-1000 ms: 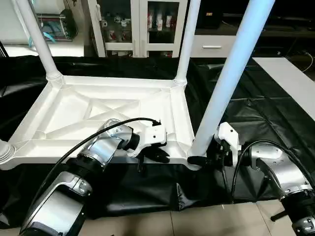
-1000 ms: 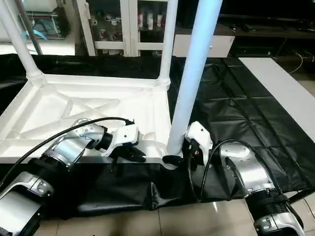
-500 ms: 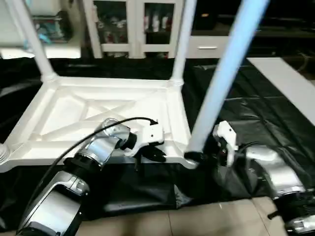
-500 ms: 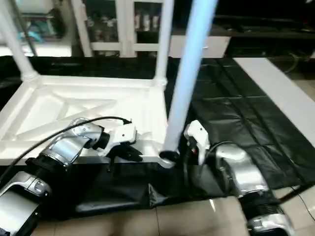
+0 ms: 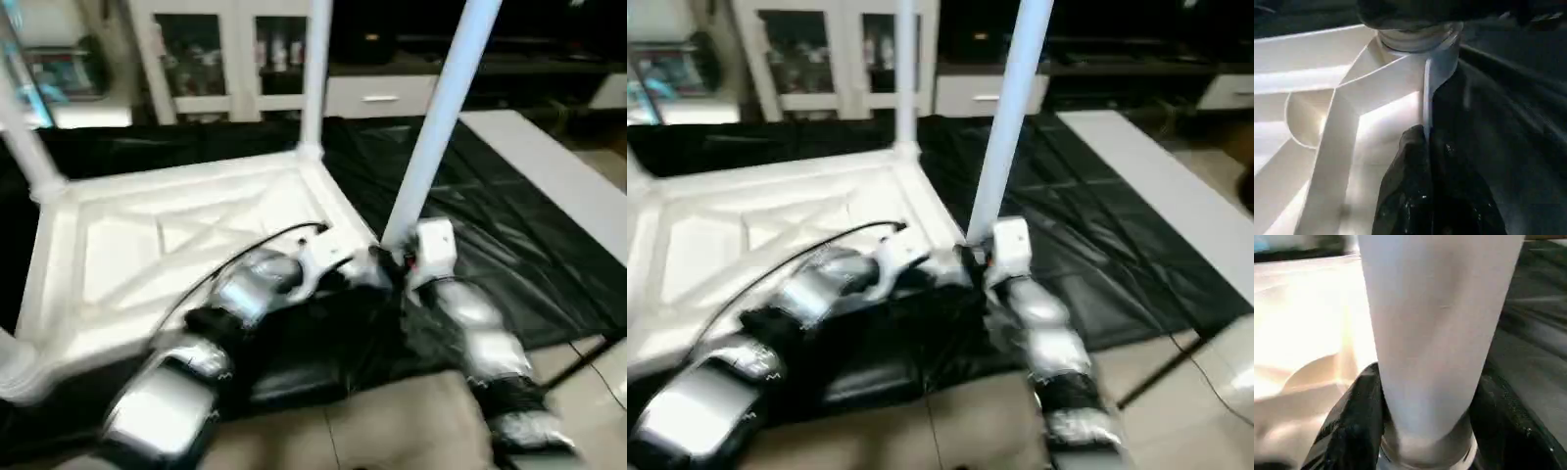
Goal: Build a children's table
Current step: Rotate leg to tighten
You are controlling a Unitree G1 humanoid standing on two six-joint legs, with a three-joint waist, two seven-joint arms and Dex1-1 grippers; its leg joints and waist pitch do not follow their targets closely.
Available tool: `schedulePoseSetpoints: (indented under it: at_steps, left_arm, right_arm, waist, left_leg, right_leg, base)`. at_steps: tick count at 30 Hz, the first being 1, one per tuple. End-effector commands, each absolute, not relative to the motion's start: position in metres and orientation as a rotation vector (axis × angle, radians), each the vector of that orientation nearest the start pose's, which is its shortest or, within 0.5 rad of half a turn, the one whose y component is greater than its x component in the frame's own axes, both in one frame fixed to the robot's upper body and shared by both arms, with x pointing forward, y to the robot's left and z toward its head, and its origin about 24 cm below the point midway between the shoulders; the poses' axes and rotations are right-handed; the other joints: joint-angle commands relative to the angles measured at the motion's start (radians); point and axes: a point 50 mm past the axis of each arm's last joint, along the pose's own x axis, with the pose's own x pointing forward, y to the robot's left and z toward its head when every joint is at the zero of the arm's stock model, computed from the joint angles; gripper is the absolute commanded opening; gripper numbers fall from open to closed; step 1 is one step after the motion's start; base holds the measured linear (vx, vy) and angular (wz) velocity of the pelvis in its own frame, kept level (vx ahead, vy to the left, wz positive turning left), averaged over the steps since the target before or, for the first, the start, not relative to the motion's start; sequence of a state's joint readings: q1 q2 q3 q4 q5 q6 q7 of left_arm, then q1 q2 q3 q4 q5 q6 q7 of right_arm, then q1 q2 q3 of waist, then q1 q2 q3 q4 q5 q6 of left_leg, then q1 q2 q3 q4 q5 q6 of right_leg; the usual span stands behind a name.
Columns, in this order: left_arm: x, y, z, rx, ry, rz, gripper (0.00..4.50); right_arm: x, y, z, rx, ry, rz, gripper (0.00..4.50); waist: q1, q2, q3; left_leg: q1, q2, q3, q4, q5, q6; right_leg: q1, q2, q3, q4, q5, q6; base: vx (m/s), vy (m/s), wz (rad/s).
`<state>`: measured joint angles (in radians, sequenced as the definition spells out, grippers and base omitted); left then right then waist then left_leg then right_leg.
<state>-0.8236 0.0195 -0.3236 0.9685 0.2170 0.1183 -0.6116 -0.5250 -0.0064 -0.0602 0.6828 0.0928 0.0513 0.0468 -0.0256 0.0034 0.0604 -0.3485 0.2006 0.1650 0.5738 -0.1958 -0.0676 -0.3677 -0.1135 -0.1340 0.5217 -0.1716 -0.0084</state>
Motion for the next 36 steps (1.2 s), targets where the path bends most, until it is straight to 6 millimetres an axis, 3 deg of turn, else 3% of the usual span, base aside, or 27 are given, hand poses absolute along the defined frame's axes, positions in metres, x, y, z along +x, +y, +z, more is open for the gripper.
schedulePoseSetpoints:
  at_steps: [1,2,3,4,5,6,7,8,9,10,12,13,14,15,16,17,20,25,26,29,31,32,34,36]
  left_arm:
    - [0.354,0.044,0.037,0.538,0.394,-0.814,0.0]
    - [0.357,0.044,0.04,0.553,0.362,-0.796,0.0]
    - [0.357,0.044,0.04,0.553,0.362,-0.796,0.0]
    - [0.358,0.044,0.043,0.569,0.338,-0.796,0.0]
    - [0.358,0.045,0.043,0.57,0.336,-0.796,0.0]
    - [0.359,0.046,0.044,0.582,0.33,-0.805,0.0]
    - [0.359,0.048,0.044,0.595,0.328,-0.817,0.0]
    - [0.359,0.048,0.044,0.597,0.329,-0.818,0.0]
    - [0.358,0.051,0.042,0.617,0.328,-0.849,0.0]
    - [0.358,0.052,0.041,0.62,0.33,-0.855,0.0]
    - [0.357,0.054,0.039,0.629,0.342,-0.874,0.0]
    - [0.356,0.057,0.038,0.637,0.349,-0.893,0.0]
    - [0.355,0.059,0.036,0.641,0.353,-0.904,0.0]
    - [0.353,0.06,0.035,0.646,0.362,-0.941,0.0]
    - [0.35,0.065,0.032,0.642,0.387,-0.989,0.0]
    - [0.35,0.065,0.032,0.642,0.388,-0.99,0.0]
    - [0.345,0.07,0.028,0.645,0.427,-1.073,0.0]
    - [0.335,0.079,0.023,0.631,0.504,-1.216,0.0]
    - [0.331,0.083,0.022,0.63,0.531,-1.289,0.0]
    - [0.314,0.091,0.022,0.633,0.562,-1.528,0.0]
    - [0.31,0.094,0.023,0.653,0.56,-1.592,0.0]
    - [0.309,0.095,0.024,0.659,0.567,-1.608,0.0]
    - [0.306,0.095,0.025,0.656,0.578,-1.651,0.0]
    - [0.303,0.096,0.026,0.649,0.599,-1.689,0.0]
  right_arm:
    - [0.338,-0.102,0.024,0.1,0.238,0.142,2.02]
    - [0.341,-0.093,0.031,0.126,0.187,0.174,2.01]
    - [0.341,-0.093,0.031,0.126,0.187,0.174,2.0]
    - [0.342,-0.087,0.037,0.164,0.14,0.225,2.0]
    - [0.342,-0.086,0.038,0.167,0.133,0.228,2.0]
    - [0.342,-0.085,0.044,0.197,0.095,0.263,2.0]
    - [0.342,-0.087,0.05,0.205,0.049,0.292,2.0]
    - [0.342,-0.087,0.05,0.203,0.042,0.295,2.0]
    - [0.341,-0.095,0.056,0.146,-0.003,0.306,2.34]
    - [0.341,-0.099,0.056,0.127,-0.012,0.297,2.55]
    - [0.341,-0.108,0.059,0.102,-0.033,0.284,2.74]
    - [0.341,-0.118,0.062,0.094,-0.045,0.272,2.74]
    - [0.341,-0.124,0.063,0.091,-0.053,0.264,3.03]
    - [0.341,-0.133,0.066,0.084,-0.061,0.266,3.03]
    - [0.339,-0.146,0.069,0.059,-0.056,0.291,3.15]
    - [0.339,-0.147,0.069,0.059,-0.056,0.291,3.15]
    - [0.335,-0.164,0.071,-0.008,-0.027,0.347,3.53]
    - [0.325,-0.186,0.067,-0.076,0.072,0.455,3.89]
    - [0.319,-0.19,0.066,-0.095,0.105,0.532,3.89]
    - [0.301,-0.194,0.064,-0.123,0.167,0.751,3.89]
    - [0.296,-0.194,0.065,-0.125,0.176,0.826,3.89]
    - [0.293,-0.195,0.064,-0.103,0.191,0.874,3.89]
    - [0.29,-0.195,0.063,-0.098,0.219,0.936,3.89]
    - [0.287,-0.195,0.06,-0.103,0.26,0.998,3.89]
  waist:
    - [0.022,0.009,-0.036]
    - [0.018,-0.065,-0.046]
    - [0.032,-0.064,-0.037]
    - [0.044,-0.072,-0.05]
    - [0.06,-0.06,-0.065]
    - [0.076,-0.045,-0.062]
    - [0.073,-0.038,-0.073]
    - [0.074,-0.027,-0.073]
    - [0.068,-0.027,-0.066]
    - [0.063,-0.039,-0.063]
    - [0.065,-0.037,-0.069]
    - [0.065,-0.034,-0.069]
    - [0.058,-0.038,-0.073]
    - [0.062,-0.031,-0.076]
    - [0.064,-0.03,-0.078]
    - [0.071,-0.032,-0.077]
    - [0.075,-0.028,-0.077]
    - [0.084,-0.03,-0.071]
    - [0.088,-0.029,-0.069]
    - [0.094,-0.03,-0.067]
    - [0.09,-0.027,-0.061]
    - [0.091,-0.03,-0.061]
    - [0.093,-0.028,-0.061]
    - [0.094,-0.029,-0.059]
  left_leg:
    - [-0.03,0.085,-0.012,-0.207,-0.866,-0.038]
    - [0.068,0.015,0.029,-0.091,-0.704,-0.017]
    - [0.122,-0.022,0.02,0.006,-0.576,-0.017]
    - [0.047,-0.024,0.006,0.025,-0.298,0.036]
    - [-0.026,-0.009,-0.014,-0.02,-0.19,0.048]
    - [-0.031,0.006,-0.015,-0.065,-0.144,0.03]
    - [-0.015,0.021,-0.02,-0.072,-0.131,0.027]
    - [-0.008,0.026,-0.018,-0.075,-0.136,0.029]
    - [-0.004,0.027,-0.006,-0.079,-0.202,0.033]
    - [-0.001,0.021,0.002,-0.08,-0.304,0.034]
    - [0.004,0.018,0.009,-0.075,-0.324,0.048]
    - [-0.004,0.018,0.006,-0.078,-0.309,0.052]
    - [-0.032,0.018,-0.002,-0.081,-0.234,0.062]
    - [-0.025,0.019,0.0,-0.077,-0.22,0.064]
    - [-0.011,0.021,0.007,-0.069,-0.191,0.077]
    - [-0.011,0.02,0.011,-0.064,-0.155,0.1]
    - [-0.013,0.02,0.014,-0.06,-0.119,0.132]
    - [-0.009,0.025,0.013,-0.065,-0.181,0.117]
    - [-0.007,0.026,0.011,-0.069,-0.218,0.092]
    - [-0.007,0.03,0.011,-0.071,-0.242,0.086]
    - [-0.003,0.031,0.009,-0.078,-0.308,0.066]
    - [0.005,0.031,0.009,-0.078,-0.337,0.051]
    - [0.013,0.034,0.009,-0.078,-0.355,0.037]
    - [0.013,0.034,0.01,-0.079,-0.362,0.032]
  right_leg:
    - [0.079,0.002,0.026,0.095,-0.292,-0.073]
    - [-0.044,-0.023,0.077,-0.026,-0.541,-0.045]
    - [-0.108,-0.062,0.047,-0.117,-0.846,-0.007]
    - [-0.037,-0.12,0.097,-0.117,-1.013,0.04]
    - [0.039,-0.128,0.113,-0.069,-0.901,0.031]
    - [0.023,-0.076,0.079,-0.059,-0.743,0.028]
    - [0.01,-0.053,0.078,-0.025,-0.463,-0.034]
    - [0.006,-0.046,0.079,-0.016,-0.348,-0.078]
    - [-0.001,-0.032,0.082,-0.014,-0.243,-0.143]
    - [-0.003,-0.027,0.082,-0.019,-0.311,-0.163]
    - [-0.006,-0.033,0.088,-0.024,-0.329,-0.177]
    - [-0.001,-0.035,0.089,-0.023,-0.32,-0.172]
    - [0.021,-0.034,0.084,-0.011,-0.278,-0.148]
    - [0.016,-0.036,0.085,-0.012,-0.262,-0.152]
    - [0.005,-0.034,0.088,-0.009,-0.197,-0.181]
    - [0.008,-0.033,0.089,-0.003,-0.129,-0.213]
    - [0.013,-0.031,0.087,0.007,-0.063,-0.252]
    - [0.014,-0.034,0.087,-0.004,-0.159,-0.241]
    - [0.014,-0.036,0.087,-0.011,-0.22,-0.226]
    - [0.017,-0.039,0.09,-0.013,-0.242,-0.222]
    - [0.01,-0.038,0.088,-0.02,-0.302,-0.213]
    - [0.006,-0.04,0.089,-0.027,-0.349,-0.2]
    - [0.001,-0.039,0.09,-0.027,-0.366,-0.202]
    - [-0.001,-0.038,0.091,-0.027,-0.374,-0.2]
  base:
    - [-0.067,-0.037,0.2]
    - [0.049,-0.109,0.27]
    - [0.049,-0.109,0.27]
    - [0.101,-0.084,-0.07]
    - [0.093,-0.012,-0.33]
    - [0.093,-0.012,-0.33]
    - [0.073,-0.013,-0.17]
    - [0.0,0.0,0.0]
    - [0.0,0.0,0.0]
    - [0.0,0.0,0.0]
    - [0.0,0.0,0.0]
    - [0.0,0.0,0.0]
    - [0.0,0.0,0.0]
    - [0.0,0.0,0.0]
    - [0.0,0.0,0.0]
    - [0.0,0.0,0.0]
    - [0.0,0.0,0.0]
    - [0.0,0.0,0.0]
    - [0.0,0.0,0.0]
    - [0.0,0.0,0.0]
    - [0.0,0.0,0.0]
    - [0.0,0.0,0.0]
    - [0.0,0.0,0.0]
    - [0.0,0.0,0.0]
